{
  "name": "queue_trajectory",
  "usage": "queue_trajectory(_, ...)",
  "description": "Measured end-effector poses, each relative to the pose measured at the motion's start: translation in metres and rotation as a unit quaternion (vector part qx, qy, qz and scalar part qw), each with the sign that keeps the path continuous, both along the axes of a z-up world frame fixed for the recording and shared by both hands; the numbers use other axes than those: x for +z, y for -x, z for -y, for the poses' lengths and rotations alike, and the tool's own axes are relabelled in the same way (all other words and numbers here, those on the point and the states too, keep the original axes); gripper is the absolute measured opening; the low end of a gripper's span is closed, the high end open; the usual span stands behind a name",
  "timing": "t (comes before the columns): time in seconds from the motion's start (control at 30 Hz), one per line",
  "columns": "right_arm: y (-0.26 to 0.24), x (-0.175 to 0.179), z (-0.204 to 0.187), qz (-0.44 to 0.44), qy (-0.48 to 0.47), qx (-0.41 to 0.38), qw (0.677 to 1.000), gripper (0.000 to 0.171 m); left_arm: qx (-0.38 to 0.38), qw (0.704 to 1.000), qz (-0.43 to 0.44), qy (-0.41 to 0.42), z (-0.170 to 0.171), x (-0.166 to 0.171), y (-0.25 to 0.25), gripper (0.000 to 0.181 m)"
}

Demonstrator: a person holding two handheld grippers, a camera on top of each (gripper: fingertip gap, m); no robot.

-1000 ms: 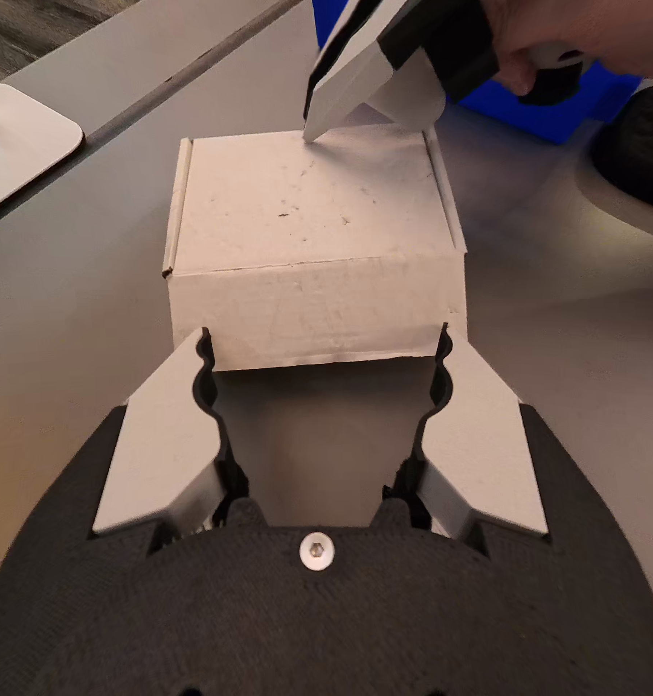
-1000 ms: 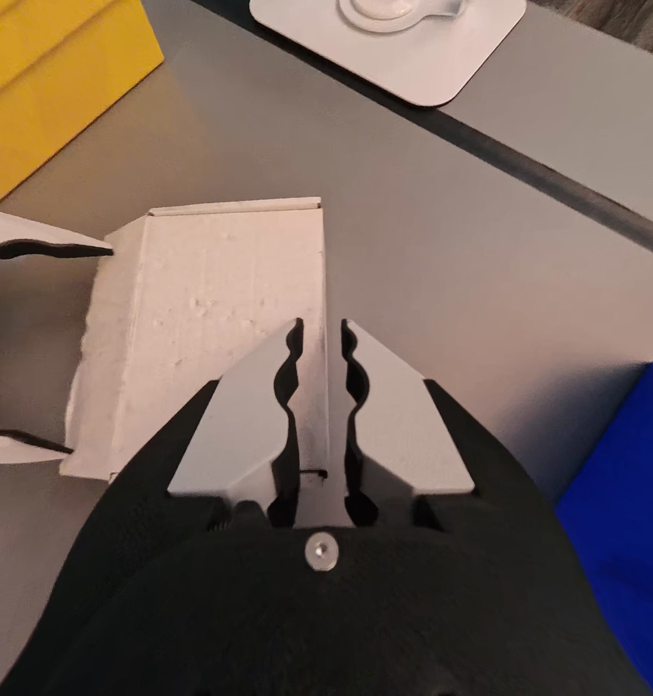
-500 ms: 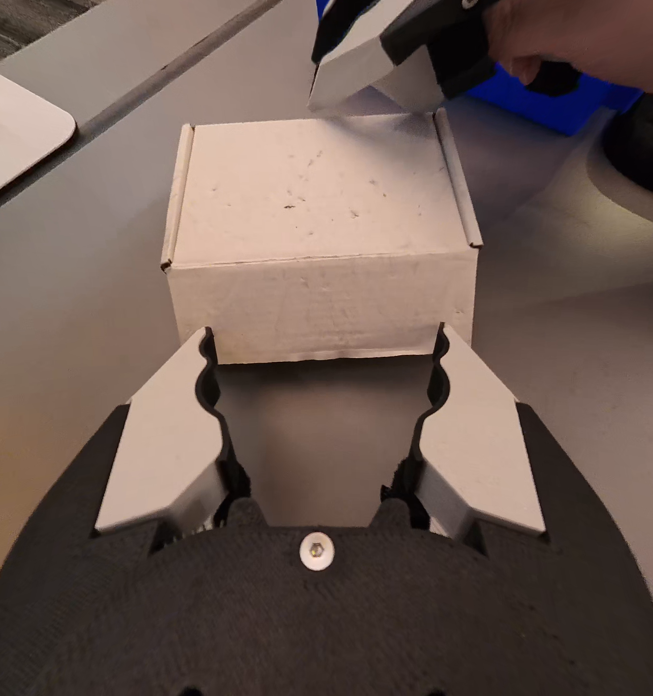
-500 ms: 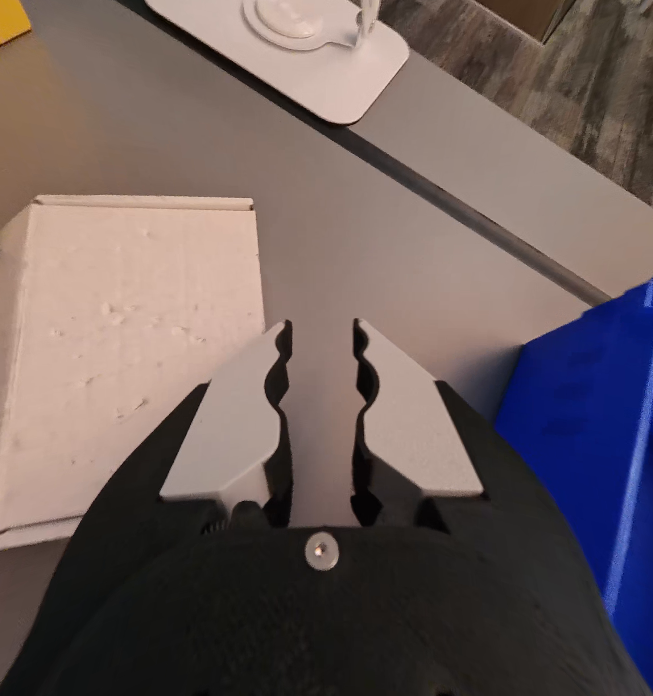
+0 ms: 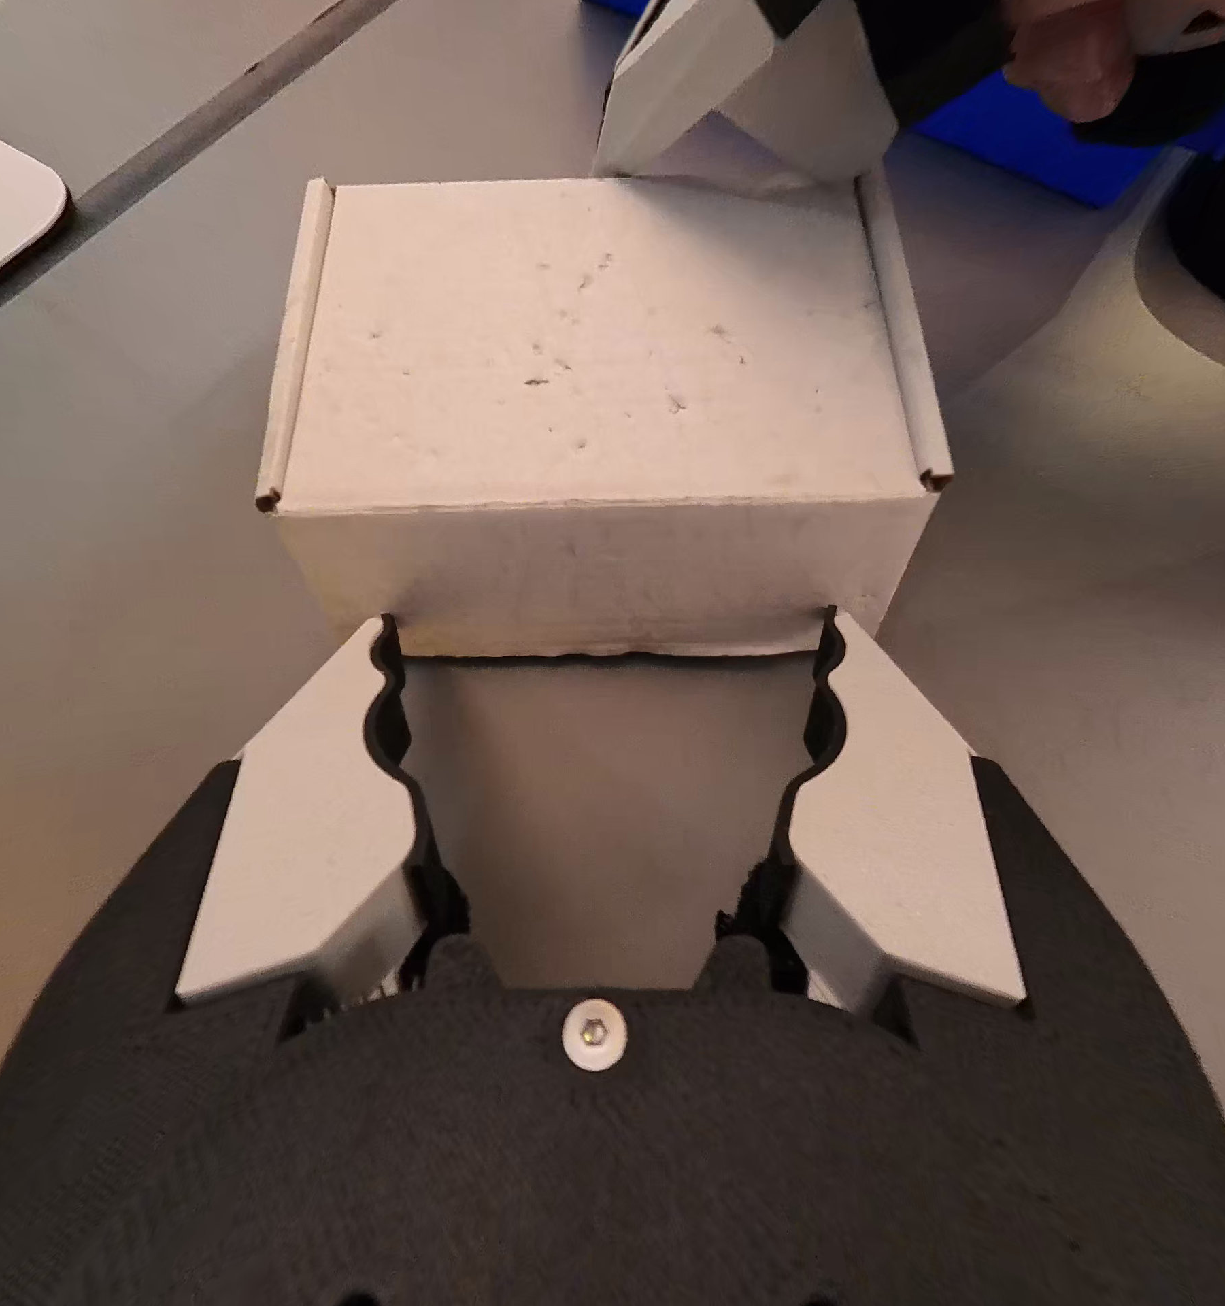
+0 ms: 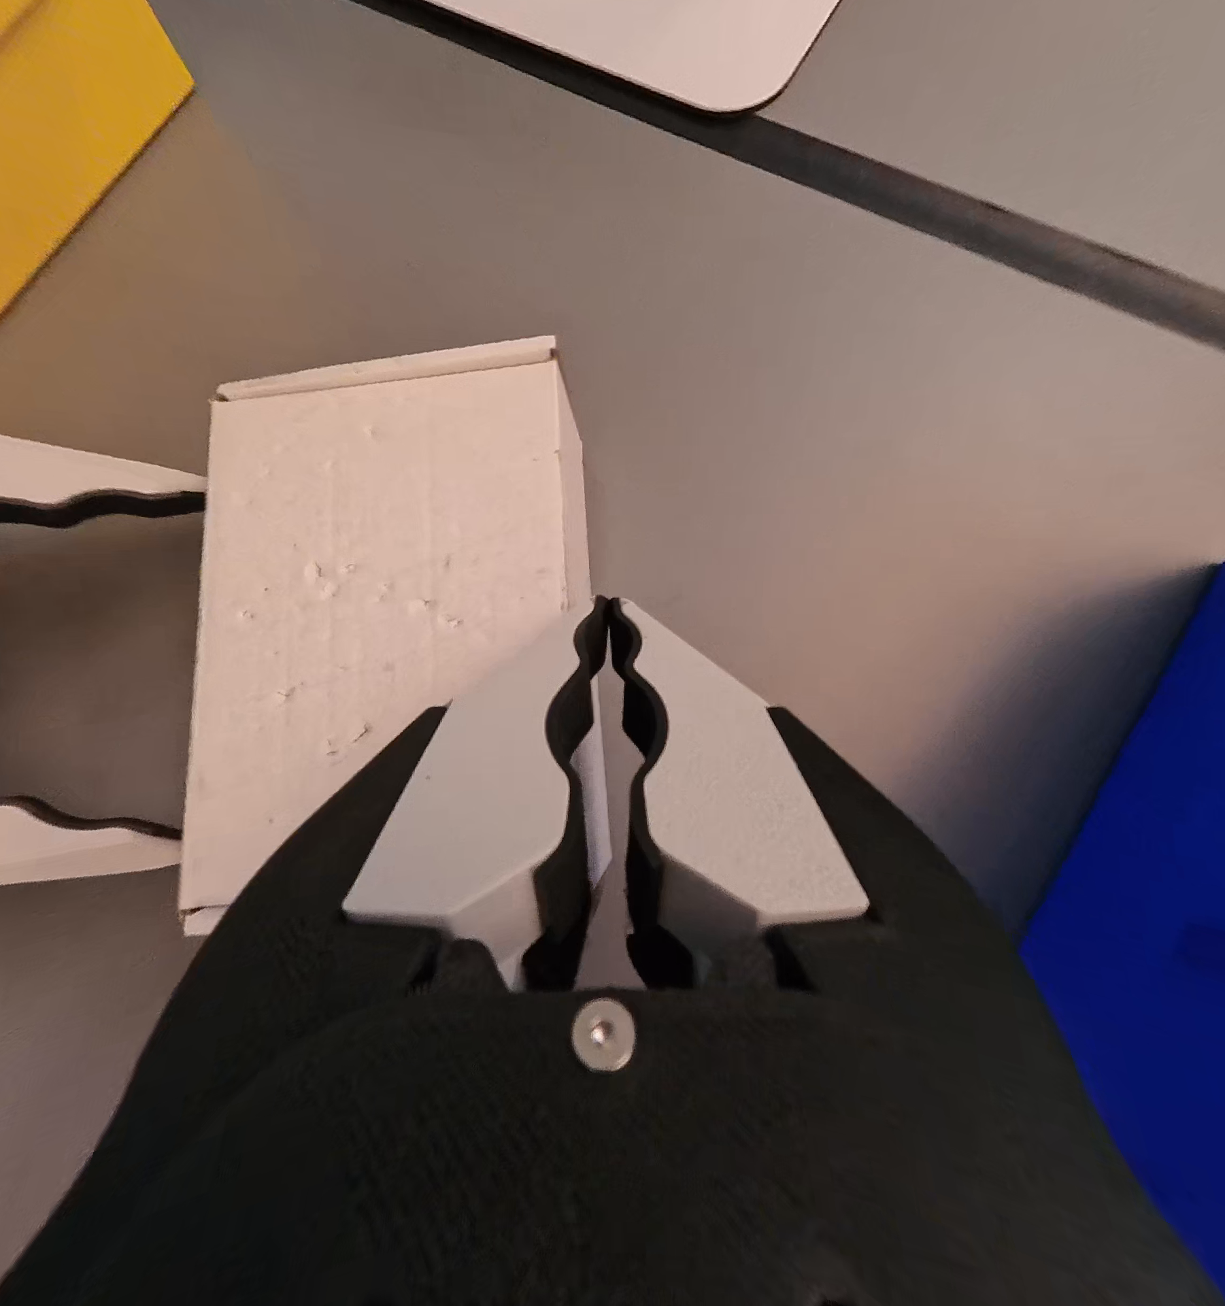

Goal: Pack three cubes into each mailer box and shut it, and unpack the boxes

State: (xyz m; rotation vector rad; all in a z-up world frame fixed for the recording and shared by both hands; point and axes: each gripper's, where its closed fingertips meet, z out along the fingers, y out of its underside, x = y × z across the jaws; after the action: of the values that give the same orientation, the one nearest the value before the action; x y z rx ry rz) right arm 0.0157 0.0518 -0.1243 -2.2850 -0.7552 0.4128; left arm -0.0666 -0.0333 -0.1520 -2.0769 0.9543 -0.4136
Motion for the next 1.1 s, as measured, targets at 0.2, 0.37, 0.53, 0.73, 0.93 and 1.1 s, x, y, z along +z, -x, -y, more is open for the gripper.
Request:
queue_trajectory(0.2, 0.002, -0.002, 0.016, -0.021, 0.045, 0.017, 0.999, 0.000, -0.025, 1.000, -0.015, 0.010, 0.009, -0.001, 0.003, 0.115)
queue_trajectory(0.37, -0.004, -0.009, 0.032, 0.010, 0.083, 0.066, 0.994, 0.000, -0.060, 0.998, -0.020, 0.024, 0.025, -0.003, 0.012, 0.108)
queue_trajectory(0.53, 0.003, -0.018, 0.027, 0.062, 0.024, 0.119, 0.991, 0.000, -0.068, 0.994, -0.080, -0.007, 0.022, -0.013, 0.014, 0.123)
queue_trajectory(0.73, 0.003, -0.018, 0.031, 0.085, 0.008, 0.151, 0.985, 0.000, -0.081, 0.994, -0.073, 0.008, 0.022, -0.015, 0.011, 0.125)
queue_trajectory(0.93, 0.014, -0.020, 0.048, 0.056, 0.047, 0.188, 0.979, 0.000, -0.095, 0.993, -0.066, 0.026, 0.026, -0.018, 0.010, 0.127)
queue_trajectory(1.1, 0.017, -0.021, 0.064, 0.056, 0.068, 0.224, 0.970, 0.000, -0.117, 0.990, -0.076, 0.033, 0.034, -0.019, 0.012, 0.127)
